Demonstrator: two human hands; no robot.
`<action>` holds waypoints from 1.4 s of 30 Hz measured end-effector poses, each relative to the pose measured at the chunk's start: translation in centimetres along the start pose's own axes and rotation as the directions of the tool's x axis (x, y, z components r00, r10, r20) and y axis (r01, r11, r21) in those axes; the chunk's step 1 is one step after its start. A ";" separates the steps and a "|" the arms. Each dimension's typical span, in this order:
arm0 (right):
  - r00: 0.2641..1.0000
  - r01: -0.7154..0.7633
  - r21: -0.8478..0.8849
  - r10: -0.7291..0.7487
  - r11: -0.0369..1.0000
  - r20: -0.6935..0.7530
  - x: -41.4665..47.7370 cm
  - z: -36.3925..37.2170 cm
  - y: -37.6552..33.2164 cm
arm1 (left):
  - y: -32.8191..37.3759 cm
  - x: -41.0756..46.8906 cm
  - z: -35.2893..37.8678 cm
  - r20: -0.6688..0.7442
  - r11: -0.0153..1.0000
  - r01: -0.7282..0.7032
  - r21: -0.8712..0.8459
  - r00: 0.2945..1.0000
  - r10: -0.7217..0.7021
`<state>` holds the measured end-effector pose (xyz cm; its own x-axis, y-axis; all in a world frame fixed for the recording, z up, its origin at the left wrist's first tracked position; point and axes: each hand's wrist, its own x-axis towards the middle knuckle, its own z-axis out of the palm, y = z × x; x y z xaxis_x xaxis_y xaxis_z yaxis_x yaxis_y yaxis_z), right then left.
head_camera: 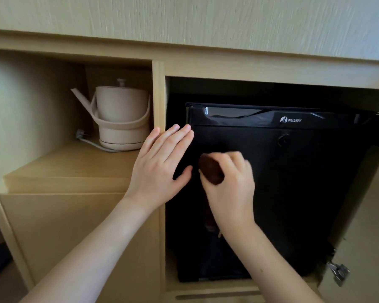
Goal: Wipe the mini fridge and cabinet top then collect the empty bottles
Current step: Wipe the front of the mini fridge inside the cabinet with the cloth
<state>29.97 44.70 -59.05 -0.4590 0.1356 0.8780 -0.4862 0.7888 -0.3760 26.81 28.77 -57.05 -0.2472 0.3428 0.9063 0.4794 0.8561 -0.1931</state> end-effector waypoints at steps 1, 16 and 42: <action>1.000 -0.001 0.000 0.001 1.000 0.010 -0.6 -0.1 0.4 | 0.0 0.0 0.0 -0.004 1.000 -0.003 0.004 1.000 0.003; 0.994 -0.021 0.074 0.013 0.997 0.109 -2.7 -1.2 3.1 | 0.2 -0.3 0.1 -0.008 1.000 -0.014 0.013 1.000 0.014; 0.790 -0.597 0.421 0.590 0.683 0.166 -10.0 1.2 2.8 | 1.5 -2.6 0.8 0.091 0.993 -0.089 0.082 0.992 0.082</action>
<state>32.29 44.83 -69.27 -0.7729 0.4728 0.4233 -0.3707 0.2049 -0.9059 27.51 29.45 -60.03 -0.2831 0.4454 0.8494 0.4287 0.8510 -0.3033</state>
